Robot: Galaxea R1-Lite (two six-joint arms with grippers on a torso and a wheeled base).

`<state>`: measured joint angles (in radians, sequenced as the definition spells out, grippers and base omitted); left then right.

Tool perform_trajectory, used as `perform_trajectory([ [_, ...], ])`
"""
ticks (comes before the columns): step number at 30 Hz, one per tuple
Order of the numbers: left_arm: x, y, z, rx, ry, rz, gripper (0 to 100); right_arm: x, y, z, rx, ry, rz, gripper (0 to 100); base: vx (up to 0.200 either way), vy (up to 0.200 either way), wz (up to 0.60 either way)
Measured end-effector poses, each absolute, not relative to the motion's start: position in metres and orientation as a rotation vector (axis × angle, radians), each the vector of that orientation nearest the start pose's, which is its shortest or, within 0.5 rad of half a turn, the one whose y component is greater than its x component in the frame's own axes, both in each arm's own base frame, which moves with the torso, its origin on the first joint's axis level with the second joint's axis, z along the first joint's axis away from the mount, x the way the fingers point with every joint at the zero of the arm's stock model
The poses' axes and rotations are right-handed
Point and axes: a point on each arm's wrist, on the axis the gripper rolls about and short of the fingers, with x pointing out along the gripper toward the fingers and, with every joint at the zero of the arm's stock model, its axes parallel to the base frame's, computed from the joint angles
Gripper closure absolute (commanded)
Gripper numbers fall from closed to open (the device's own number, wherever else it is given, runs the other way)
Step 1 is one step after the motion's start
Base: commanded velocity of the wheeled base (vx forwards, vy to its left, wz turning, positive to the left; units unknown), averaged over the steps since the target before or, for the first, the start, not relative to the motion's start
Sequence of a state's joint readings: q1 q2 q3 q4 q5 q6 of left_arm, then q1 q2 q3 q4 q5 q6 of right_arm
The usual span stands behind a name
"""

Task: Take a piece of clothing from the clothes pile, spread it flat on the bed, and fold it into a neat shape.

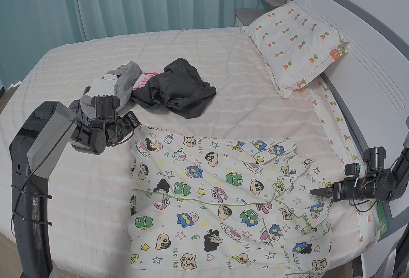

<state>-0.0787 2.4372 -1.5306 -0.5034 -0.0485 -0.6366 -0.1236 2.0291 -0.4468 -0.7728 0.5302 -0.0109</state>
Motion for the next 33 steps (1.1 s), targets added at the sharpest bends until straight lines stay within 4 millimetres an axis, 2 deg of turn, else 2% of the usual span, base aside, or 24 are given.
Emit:
perform_trajectory([
  [6, 0.493, -0.034, 0.067, -0.618, 0.428, 0.026, 100, 0.276, -0.023, 0.023, 0.265, 0.753, 0.38, 0, 0.0, 0.0, 0.0],
  [15, 0.49, -0.036, 0.061, -0.614, 0.463, 0.037, 100, 0.276, -0.022, 0.023, 0.28, 0.754, 0.374, 0, 0.0, 0.0, 0.0],
  [16, 0.49, -0.037, 0.061, -0.613, 0.465, 0.035, 0, 0.276, -0.022, 0.023, 0.28, 0.755, 0.374, 0, 0.0, 0.0, 0.0],
  [26, 0.486, -0.039, 0.062, -0.628, 0.469, 0.066, 0, 0.279, -0.022, 0.026, 0.305, 0.736, 0.368, 0, 0.0, 0.0, 0.0],
  [33, 0.453, -0.032, 0.073, -0.695, 0.547, 0.063, 0, 0.293, -0.012, 0.041, 0.476, 0.654, 0.33, 0, 0.0, 0.0, 0.0],
])
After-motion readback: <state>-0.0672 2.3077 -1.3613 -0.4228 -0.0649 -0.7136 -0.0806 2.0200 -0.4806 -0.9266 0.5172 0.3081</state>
